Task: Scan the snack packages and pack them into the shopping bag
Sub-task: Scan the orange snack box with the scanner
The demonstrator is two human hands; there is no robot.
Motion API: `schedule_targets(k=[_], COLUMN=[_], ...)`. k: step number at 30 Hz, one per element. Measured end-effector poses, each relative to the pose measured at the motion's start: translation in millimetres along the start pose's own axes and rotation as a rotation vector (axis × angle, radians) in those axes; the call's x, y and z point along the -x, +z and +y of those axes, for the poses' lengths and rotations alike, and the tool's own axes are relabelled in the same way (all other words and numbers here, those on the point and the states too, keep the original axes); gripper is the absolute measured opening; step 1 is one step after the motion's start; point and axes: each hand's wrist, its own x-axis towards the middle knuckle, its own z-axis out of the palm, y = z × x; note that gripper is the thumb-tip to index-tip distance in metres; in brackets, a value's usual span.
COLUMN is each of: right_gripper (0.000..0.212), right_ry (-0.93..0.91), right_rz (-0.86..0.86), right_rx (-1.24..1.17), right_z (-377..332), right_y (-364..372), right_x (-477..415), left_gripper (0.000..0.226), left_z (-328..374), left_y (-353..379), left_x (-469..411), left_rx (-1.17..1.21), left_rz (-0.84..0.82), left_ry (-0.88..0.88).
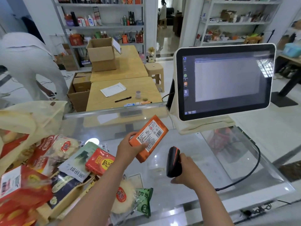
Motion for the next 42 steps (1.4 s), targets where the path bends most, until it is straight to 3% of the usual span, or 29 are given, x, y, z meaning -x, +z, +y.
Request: schedule_targets(k=[2,4,8,17,34,42], right_gripper=[0.039,0.024,0.025,0.030,0.012,0.018], right_ry=[-0.043,-0.075,-0.112,-0.089,-0.078,-0.084], right_rz=[0.079,0.182,0.268,0.158,0.173,0.186], right_rx=[-0.063,-0.147,-0.331,-0.590,-0.554,-0.564], right_z=[0.9,0.1,-4.3,-11.4,-2.5,-4.8], right_y=[-5.4,-12.8,-30.6,-44.7,-45.1,-44.5], right_x=[-1.4,2.2,14.9,25.5,22.6,22.7], left_gripper=[0.053,0.052,0.053,0.054,0.054,0.052], left_z=[1.5,1.9,0.3,3.7,3.7,5.1], left_y=[0.3,-0.2,-0.8,-7.6,-7.8,-7.6], left_x=[1.1,1.6,2.6,0.5,1.2,2.5], left_rx=[-0.028,-0.060,-0.104,-0.171,-0.188,-0.195], left_rz=[-0.003,0.001,-0.020,-0.103,-0.087,-0.090], left_ry=[0.010,0.023,0.050,0.075,0.079,0.071])
